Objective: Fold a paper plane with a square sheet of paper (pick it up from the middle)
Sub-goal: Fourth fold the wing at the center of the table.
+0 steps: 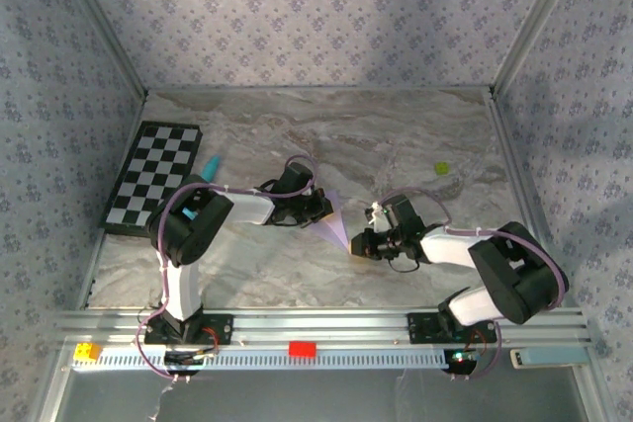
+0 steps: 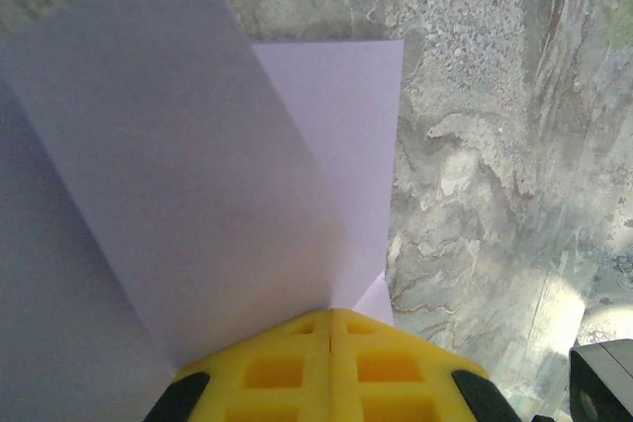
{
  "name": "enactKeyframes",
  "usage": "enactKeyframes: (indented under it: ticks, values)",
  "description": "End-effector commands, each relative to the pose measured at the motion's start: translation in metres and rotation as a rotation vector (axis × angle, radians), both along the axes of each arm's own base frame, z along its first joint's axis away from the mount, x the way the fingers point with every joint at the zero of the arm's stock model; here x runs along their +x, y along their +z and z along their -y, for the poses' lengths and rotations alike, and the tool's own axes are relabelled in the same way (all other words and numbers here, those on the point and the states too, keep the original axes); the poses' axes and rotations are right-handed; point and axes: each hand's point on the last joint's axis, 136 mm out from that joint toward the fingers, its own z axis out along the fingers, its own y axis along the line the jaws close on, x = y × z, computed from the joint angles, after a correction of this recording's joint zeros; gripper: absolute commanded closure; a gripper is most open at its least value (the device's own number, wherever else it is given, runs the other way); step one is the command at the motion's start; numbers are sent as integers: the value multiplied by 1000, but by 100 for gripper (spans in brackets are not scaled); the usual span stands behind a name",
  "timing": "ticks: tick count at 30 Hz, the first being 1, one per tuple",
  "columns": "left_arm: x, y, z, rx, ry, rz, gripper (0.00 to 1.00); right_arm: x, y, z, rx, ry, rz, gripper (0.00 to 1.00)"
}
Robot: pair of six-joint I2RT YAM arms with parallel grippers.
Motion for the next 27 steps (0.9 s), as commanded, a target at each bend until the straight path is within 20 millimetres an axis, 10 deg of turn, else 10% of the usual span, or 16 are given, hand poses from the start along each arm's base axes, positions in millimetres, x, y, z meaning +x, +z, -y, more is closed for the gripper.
enactKeyframes:
  ticks: [1,16,27]
  values:
    - [-4,-17,-13,61,14,-29,95,-40,-32,26,-128,22,-158,92]
    - [-4,-17,-13,63,13,-27,96,2,34,12,-29,-28,15,80]
    - [-5,-19,-11,59,9,-30,96,37,59,-40,92,58,26,97]
